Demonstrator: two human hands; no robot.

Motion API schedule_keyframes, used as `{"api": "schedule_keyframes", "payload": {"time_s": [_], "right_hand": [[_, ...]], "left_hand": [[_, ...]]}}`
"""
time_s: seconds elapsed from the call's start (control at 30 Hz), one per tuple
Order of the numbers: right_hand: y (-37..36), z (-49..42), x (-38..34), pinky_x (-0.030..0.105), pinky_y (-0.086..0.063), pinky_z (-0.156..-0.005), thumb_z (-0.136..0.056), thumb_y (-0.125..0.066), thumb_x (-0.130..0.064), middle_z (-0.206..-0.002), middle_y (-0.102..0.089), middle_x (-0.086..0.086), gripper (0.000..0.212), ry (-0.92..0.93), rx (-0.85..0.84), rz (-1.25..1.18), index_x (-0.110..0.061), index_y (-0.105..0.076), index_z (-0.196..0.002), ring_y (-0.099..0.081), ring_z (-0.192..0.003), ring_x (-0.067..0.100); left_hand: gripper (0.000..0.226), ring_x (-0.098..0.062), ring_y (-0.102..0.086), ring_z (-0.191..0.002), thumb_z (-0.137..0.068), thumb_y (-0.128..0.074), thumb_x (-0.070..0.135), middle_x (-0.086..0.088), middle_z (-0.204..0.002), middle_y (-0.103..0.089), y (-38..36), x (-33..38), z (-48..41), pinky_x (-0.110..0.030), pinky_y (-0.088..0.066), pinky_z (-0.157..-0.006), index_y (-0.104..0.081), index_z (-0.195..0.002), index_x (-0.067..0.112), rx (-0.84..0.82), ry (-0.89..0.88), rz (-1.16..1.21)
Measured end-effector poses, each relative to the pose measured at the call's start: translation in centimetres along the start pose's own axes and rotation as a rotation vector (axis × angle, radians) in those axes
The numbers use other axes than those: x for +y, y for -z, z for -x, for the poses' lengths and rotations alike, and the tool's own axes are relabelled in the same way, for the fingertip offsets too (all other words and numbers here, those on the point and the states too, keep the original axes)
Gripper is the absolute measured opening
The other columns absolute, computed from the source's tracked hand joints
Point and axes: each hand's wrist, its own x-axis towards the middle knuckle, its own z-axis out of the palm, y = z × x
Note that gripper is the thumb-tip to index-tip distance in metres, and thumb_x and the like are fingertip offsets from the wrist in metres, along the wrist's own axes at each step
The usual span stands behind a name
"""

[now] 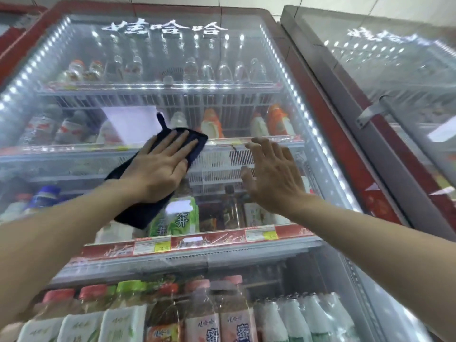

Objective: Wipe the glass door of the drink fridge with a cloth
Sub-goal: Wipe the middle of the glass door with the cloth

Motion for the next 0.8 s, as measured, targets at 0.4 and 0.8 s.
{"api": "schedule_keyframes", "payload": {"time_s": [0.4,0.8], "right_hand": [[-0.7,1.0,0.4,0.04,-0.034,-0.102,-0.085,-0.036,-0.019,-0.132,-0.057,0.008,0.052,-0.083,-0.004,-0.071,-0.009,-0.055,-0.132,-0.053,-0.116,0.026],[0.1,0.3,6.6,0.041,-0.033,-0.107,-0.101,-0.036,-0.025,-0.139,-0.054,0.003,0.043,-0.011,-0.036,-0.112,-0.012,-0.053,-0.138,-0.05,-0.123,0.023]], "left_hand": [[0.062,-0.004,0.017,-0.154,-0.101,-0.006,0.046,0.015,-0.168,0.014,-1.0,7.5,-1.7,-0.041,0.012,-0.125,0.004,-0.161,0.036,0.016,0.117,0.047],[0.061,-0.003,0.017,-0.153,-0.101,-0.005,0.047,0.016,-0.168,0.014,-0.5,6.4,-7.8,-0.039,0.011,-0.125,0.005,-0.16,0.038,-0.004,0.109,0.015]]}}
